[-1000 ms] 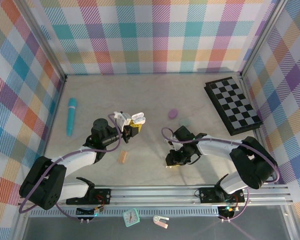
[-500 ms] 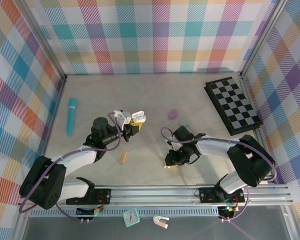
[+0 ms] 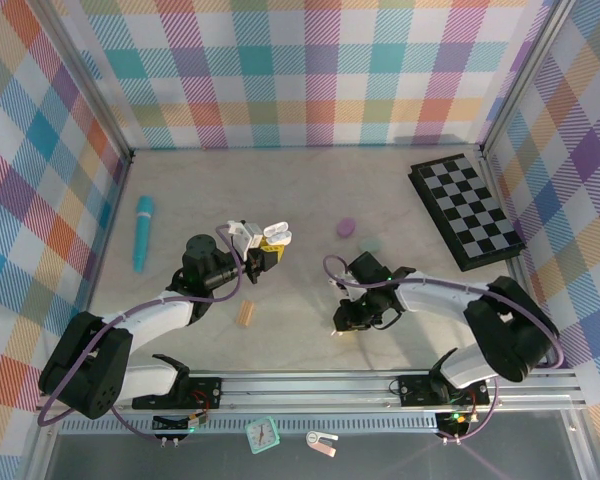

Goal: Insert wireless bluetooth earbuds into charging case

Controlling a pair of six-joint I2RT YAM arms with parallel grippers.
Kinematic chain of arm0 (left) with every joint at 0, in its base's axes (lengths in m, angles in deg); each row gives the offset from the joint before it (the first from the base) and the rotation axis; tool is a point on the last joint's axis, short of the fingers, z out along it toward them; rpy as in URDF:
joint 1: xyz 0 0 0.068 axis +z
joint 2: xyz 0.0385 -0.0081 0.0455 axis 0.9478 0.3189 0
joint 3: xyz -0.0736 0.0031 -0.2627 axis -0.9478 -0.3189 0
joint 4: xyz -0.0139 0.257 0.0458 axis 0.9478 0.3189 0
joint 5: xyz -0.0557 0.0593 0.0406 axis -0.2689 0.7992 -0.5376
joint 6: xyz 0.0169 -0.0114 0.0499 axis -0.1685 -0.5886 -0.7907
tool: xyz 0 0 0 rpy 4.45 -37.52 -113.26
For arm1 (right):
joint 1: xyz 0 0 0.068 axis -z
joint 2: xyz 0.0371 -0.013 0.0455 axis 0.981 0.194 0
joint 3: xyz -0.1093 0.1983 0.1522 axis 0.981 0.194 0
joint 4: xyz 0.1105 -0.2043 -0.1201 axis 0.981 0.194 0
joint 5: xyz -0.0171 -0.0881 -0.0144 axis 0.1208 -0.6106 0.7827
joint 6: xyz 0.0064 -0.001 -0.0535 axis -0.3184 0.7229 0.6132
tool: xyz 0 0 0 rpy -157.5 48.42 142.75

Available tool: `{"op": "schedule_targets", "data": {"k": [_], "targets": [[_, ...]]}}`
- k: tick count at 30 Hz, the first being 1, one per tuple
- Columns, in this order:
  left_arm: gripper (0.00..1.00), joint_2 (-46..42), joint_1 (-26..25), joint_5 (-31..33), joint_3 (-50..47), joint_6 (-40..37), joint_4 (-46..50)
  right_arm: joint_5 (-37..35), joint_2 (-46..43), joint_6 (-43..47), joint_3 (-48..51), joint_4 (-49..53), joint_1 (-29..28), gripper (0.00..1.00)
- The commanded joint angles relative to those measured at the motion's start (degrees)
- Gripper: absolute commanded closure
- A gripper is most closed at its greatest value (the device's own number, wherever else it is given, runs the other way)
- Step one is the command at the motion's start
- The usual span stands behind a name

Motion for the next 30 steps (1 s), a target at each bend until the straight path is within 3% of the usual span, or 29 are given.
{"op": "schedule_targets", "data": {"k": [1,9,17,30], "targets": [[0.91,0.3,-0.4,-0.4,1.5,-0.6,0.3,-6.2,-4.4,2.3,-3.6,6.1,-0.3,0.82],[0.91,1.7,-2.7,-0.3,2.0,-1.3,2.5,-19.8,-9.6,6.5,-12.6,14.8,-0.3,0.82],[0.91,3.6,-7.0,-1.5,3.5,3.1,5.9,-31.3,-14.4,14.6,-16.3,8.6,-0.4,0.83],[0.9,9.1,-13.1,1.2,7.4,10.0,4.6,-31.2,-16.3,22.7,-18.3,-2.7,-0.5,0.83]]}}
